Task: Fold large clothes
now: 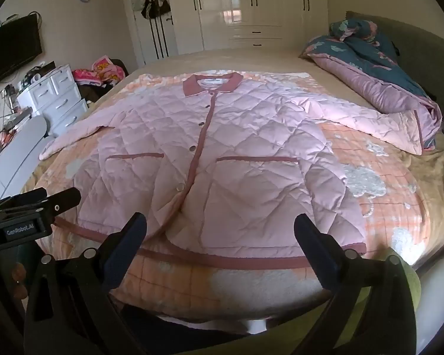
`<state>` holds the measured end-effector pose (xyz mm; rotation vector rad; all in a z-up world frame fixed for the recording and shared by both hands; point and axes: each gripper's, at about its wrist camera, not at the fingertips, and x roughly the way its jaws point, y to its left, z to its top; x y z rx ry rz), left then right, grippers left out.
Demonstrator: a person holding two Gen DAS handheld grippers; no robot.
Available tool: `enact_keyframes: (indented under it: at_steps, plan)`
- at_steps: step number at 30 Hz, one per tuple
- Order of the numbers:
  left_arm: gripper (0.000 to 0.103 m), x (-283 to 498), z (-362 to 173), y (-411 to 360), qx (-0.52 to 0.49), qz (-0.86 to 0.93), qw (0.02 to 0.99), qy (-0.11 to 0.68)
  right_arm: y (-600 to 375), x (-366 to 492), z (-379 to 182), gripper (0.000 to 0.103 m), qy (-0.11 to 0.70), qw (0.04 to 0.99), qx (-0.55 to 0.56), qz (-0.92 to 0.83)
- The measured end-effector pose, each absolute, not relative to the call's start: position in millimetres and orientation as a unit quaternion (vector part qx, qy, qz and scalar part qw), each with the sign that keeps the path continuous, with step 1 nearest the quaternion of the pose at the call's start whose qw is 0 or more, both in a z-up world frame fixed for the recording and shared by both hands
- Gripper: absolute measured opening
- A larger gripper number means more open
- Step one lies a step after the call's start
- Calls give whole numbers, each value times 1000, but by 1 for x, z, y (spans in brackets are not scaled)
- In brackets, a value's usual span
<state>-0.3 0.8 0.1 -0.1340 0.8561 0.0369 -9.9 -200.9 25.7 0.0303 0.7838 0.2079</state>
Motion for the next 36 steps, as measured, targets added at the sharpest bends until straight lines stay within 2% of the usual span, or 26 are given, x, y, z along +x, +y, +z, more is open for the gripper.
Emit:
enact_keyframes:
  at_steps: [36]
  plan:
    - [94, -1, 4, 2, -57, 20, 908, 414, -192, -18, 31, 99, 368, 925, -4, 94]
